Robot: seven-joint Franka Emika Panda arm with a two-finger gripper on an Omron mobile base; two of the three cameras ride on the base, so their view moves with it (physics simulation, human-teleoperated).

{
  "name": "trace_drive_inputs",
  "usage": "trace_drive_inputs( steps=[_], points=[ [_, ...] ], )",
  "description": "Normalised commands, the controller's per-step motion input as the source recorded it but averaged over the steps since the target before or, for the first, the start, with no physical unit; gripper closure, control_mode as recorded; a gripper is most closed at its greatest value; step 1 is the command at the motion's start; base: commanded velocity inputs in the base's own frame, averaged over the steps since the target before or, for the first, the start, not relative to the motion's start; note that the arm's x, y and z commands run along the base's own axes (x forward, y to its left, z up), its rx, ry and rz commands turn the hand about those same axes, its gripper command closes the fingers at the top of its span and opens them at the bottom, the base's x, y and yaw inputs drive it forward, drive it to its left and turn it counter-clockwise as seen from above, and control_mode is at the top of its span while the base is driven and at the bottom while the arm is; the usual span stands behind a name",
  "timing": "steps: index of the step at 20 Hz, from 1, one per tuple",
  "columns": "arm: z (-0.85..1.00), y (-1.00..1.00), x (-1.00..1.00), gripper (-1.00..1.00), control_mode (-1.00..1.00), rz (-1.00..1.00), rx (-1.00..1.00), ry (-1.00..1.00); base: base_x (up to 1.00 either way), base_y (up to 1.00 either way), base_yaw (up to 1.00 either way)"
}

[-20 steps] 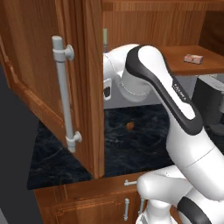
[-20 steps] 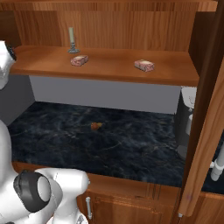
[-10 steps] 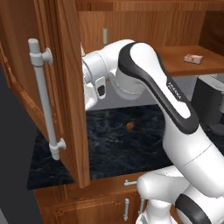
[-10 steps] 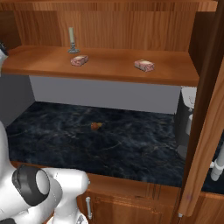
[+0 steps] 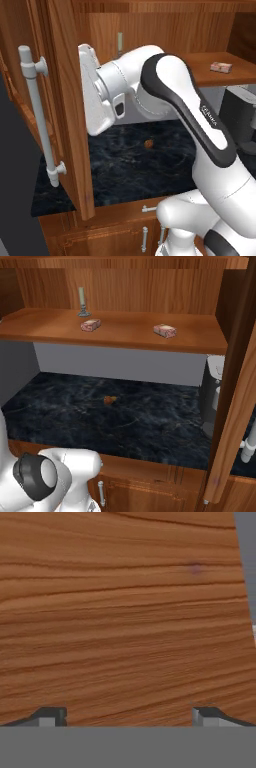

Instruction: Pick the bar soap and bar soap from the cabinet and place them on the counter.

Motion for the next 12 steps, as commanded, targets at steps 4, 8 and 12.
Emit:
trace_drive_inputs(
  steps=[4, 8, 12],
  points=[
    [-0.05, -0.23, -0.33, -1.0, -1.0, 0.0, 0.0, -0.13, 0.0, 0.0, 0.0],
    [-0.03, -0.31, -0.32, -1.0, -1.0, 0.0, 0.0, -0.14, 0.0, 0.0, 0.0],
    [0.0, -0.42, -0.34, -1.0, -1.0, 0.0, 0.0, -0.16, 0.0, 0.0, 0.0]
  ],
)
